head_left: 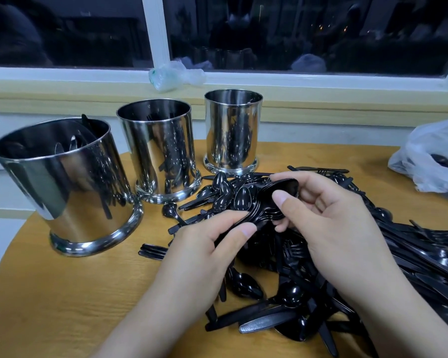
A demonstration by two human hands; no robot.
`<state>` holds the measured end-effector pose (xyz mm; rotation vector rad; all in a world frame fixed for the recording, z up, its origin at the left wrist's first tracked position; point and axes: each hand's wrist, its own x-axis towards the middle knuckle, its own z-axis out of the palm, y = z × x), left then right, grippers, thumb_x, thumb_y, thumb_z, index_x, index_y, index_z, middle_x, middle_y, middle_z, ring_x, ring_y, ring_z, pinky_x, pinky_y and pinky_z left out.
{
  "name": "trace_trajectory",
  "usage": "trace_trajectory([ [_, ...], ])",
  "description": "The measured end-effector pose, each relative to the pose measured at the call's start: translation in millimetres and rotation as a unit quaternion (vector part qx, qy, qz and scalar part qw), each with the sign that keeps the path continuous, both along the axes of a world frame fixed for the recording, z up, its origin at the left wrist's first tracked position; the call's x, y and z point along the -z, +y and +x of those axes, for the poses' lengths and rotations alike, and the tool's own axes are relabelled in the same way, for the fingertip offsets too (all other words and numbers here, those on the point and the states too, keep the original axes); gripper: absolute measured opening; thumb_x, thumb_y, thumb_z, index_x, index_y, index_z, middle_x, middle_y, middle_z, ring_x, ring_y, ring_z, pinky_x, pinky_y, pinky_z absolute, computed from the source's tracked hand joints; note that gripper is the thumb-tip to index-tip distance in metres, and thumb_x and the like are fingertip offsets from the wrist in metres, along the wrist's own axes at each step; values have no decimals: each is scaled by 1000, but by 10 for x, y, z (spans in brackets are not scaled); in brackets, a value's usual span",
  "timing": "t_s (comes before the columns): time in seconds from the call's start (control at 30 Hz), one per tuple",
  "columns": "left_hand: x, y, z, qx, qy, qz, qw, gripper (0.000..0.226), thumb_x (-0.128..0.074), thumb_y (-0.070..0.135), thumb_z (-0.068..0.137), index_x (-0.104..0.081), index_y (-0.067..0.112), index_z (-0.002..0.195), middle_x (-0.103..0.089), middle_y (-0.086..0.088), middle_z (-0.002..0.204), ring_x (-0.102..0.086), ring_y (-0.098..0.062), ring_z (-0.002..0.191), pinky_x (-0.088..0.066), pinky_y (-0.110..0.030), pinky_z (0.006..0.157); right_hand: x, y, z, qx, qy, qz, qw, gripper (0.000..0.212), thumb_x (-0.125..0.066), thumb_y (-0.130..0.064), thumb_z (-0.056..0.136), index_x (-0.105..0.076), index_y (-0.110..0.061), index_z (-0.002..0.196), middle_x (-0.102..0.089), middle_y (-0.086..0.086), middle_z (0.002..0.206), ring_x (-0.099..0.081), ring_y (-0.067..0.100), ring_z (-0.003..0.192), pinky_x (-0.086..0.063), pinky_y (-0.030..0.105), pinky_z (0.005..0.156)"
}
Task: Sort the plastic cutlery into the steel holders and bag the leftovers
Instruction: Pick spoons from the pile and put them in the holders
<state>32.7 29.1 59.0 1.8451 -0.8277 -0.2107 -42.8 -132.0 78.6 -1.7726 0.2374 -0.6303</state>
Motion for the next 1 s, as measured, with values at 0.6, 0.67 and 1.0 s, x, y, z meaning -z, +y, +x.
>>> trace_trajectory([
  [0.6,-414,-32,545,-55,60,-132,988,21,-59,32,99,-70,43,112,-74,18,91,-69,2,77,-51,-10,68,-831,-293,493,64,-39,-122,990,14,-65,-15,97,-70,-27,92,-72,-3,77,-68,11,62,-53,24,67],
  [0.67,-468,-30,657,-65,56,-122,989,21,-56,32,102,-67,45,115,-72,29,101,-68,7,90,-52,-10,76,-1006,-401,617,80,-52,-166,981,12,-64,-15,97,-69,-25,93,-72,0,78,-68,11,63,-52,30,70],
  [1.0,-575,-93,996,-93,55,-112,988,20,-54,38,101,-68,45,114,-72,27,106,-66,7,102,-55,-34,98,-1674,-857,1540,144,-32,-359,922,11,-59,-18,98,-67,-24,103,-71,-1,84,-69,20,76,-56,40,78],
])
